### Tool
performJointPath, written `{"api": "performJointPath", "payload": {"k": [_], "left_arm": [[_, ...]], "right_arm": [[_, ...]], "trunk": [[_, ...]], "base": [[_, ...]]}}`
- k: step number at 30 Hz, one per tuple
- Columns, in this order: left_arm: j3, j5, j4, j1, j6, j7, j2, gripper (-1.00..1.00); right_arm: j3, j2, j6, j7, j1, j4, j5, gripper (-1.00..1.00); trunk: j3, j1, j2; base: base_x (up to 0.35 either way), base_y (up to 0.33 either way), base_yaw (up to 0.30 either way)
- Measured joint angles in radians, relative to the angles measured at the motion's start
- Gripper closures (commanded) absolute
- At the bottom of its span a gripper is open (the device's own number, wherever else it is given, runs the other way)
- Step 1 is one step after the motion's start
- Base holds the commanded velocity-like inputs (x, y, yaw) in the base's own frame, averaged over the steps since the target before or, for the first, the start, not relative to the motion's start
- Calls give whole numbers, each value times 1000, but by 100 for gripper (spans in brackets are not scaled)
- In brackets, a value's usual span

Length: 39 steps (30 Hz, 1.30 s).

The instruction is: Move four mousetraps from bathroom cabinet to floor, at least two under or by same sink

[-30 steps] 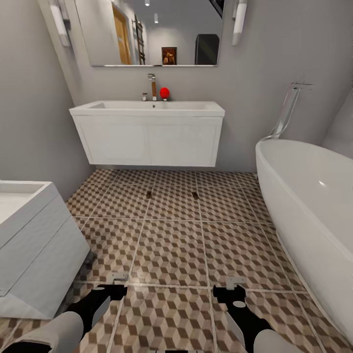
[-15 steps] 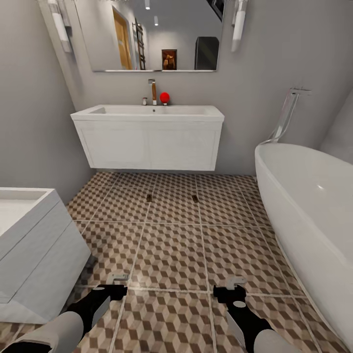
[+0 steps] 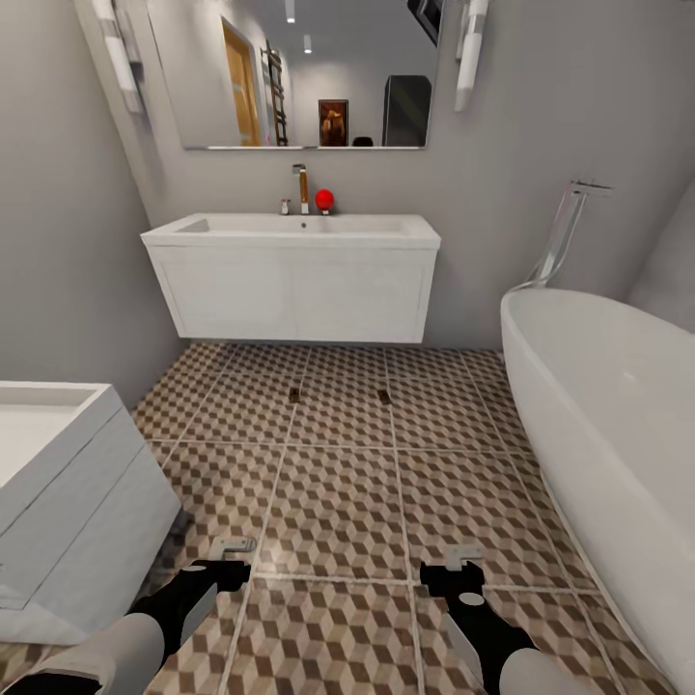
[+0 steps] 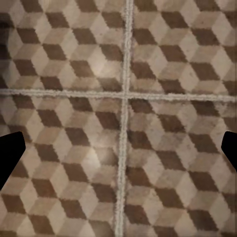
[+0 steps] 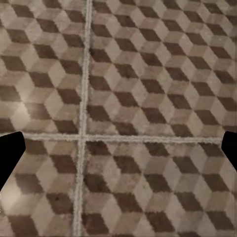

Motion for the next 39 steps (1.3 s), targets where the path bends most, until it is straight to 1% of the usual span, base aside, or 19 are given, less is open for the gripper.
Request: {"api": "performJointPath", "payload": {"k": [9, 20, 39], "left_arm": [[0, 1, 0, 0, 0, 0, 0, -100], [0, 1, 0, 0, 0, 0, 1, -100], [1, 1, 0, 0, 0, 0, 0, -100]], "right_arm": [[0, -1, 5, 0, 0, 0, 0, -100], [-2, -1, 61, -4, 0, 0, -1, -100], [0, -2, 58, -5, 0, -1, -1, -100]], "trunk": [[28, -35, 63], [63, -77, 140], [122, -150, 273]], "base": [[0, 0, 0], [0, 0, 0], [0, 0, 0]]}}
